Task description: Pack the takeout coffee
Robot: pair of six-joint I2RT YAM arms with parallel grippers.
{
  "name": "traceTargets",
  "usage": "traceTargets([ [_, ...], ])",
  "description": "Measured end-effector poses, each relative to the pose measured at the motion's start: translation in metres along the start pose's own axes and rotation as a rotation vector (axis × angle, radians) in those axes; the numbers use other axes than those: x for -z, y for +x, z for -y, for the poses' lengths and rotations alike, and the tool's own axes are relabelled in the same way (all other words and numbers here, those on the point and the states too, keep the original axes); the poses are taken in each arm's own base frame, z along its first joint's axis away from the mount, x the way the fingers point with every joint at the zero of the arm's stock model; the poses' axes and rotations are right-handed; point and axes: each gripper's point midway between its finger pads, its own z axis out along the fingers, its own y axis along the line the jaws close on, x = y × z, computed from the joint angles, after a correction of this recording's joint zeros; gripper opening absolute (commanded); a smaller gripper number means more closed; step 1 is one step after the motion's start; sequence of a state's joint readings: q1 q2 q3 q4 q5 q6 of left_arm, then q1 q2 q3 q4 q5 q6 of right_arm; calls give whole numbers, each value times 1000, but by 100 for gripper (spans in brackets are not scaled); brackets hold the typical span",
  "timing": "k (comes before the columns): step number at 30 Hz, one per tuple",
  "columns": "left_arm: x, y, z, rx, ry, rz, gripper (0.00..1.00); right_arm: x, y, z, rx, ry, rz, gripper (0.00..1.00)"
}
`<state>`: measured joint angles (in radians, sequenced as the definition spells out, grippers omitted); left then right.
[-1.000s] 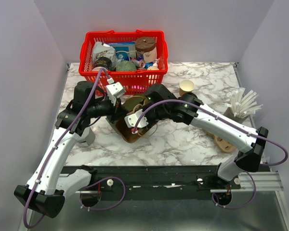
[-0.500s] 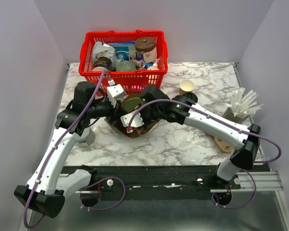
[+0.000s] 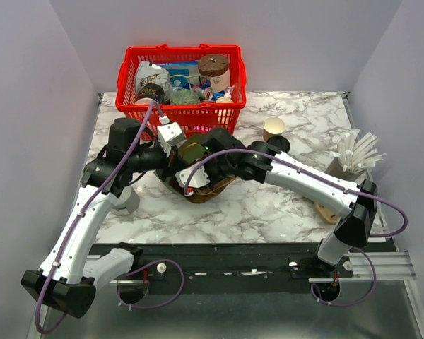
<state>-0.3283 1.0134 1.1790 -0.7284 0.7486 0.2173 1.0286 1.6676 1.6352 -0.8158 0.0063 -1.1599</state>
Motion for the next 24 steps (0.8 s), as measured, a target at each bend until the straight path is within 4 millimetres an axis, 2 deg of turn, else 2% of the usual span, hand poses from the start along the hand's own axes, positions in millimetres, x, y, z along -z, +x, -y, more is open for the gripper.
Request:
traceTargets([
  [10, 1, -4, -3, -52, 0, -5, 0, 27, 10, 15, -32, 69, -4, 1],
  [17, 0, 6, -3, -48, 11, -40, 0, 50, 13, 24, -88, 108, 69, 1],
  [24, 3, 7, 2, -47, 31, -60, 0, 51, 11, 27, -97, 110, 91, 1],
])
